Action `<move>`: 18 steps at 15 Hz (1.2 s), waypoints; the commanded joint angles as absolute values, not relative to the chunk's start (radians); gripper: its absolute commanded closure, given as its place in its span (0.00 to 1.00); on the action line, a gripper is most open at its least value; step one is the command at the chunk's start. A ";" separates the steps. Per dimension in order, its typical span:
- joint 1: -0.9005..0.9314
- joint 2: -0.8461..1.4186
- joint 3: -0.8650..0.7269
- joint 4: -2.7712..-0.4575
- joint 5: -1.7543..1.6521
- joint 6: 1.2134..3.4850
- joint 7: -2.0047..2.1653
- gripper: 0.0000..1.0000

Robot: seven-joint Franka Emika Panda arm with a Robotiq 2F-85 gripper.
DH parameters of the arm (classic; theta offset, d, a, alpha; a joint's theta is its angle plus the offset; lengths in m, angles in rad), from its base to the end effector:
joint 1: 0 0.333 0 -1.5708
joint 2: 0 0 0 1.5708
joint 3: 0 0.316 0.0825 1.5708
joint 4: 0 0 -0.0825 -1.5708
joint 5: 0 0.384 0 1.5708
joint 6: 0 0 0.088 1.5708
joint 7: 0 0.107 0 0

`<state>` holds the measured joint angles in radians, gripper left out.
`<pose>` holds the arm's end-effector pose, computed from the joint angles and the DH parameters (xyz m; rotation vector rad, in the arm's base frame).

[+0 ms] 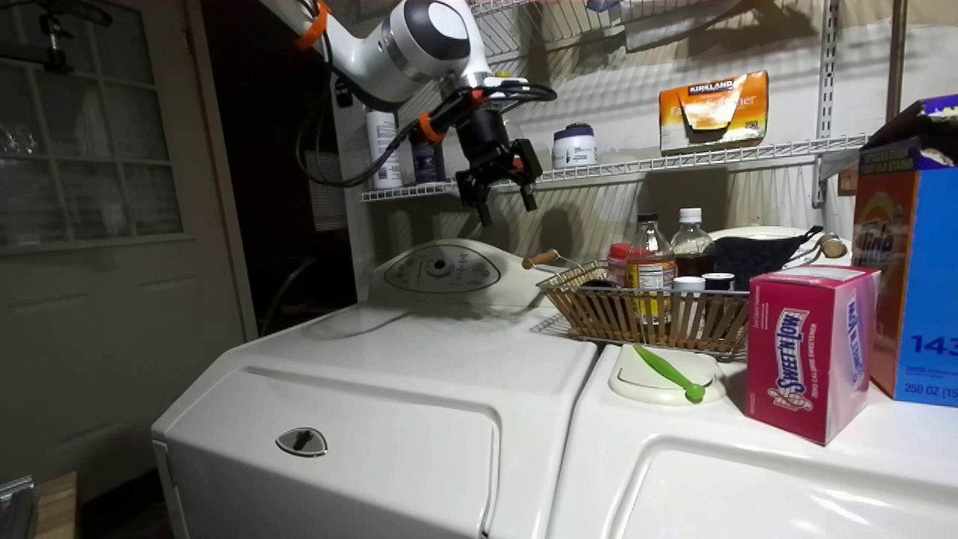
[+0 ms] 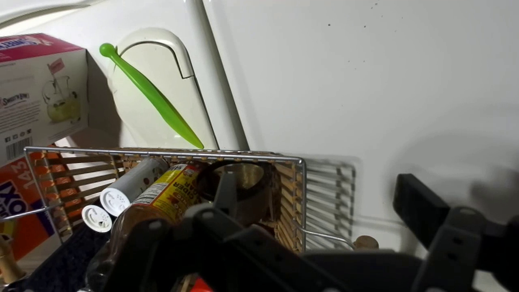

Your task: Move the basket to the left

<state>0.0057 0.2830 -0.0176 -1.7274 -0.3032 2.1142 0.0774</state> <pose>0.6494 -0.0206 0.4293 2.8675 0.0801 0.1612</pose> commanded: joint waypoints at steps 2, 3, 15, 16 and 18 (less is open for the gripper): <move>0.018 0.300 -0.030 -1.712 -0.299 2.116 0.117 0.00; 0.021 0.302 -0.031 -1.708 -0.300 2.116 0.127 0.00; 0.037 0.377 -0.044 -1.686 -0.379 2.184 0.102 0.00; 0.036 0.393 -0.045 -1.683 -0.381 2.185 0.097 0.00; 0.037 0.422 -0.049 -1.677 -0.391 2.206 0.090 0.00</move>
<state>0.0221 0.3721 -0.0292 -1.7041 -0.3547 2.1738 0.1060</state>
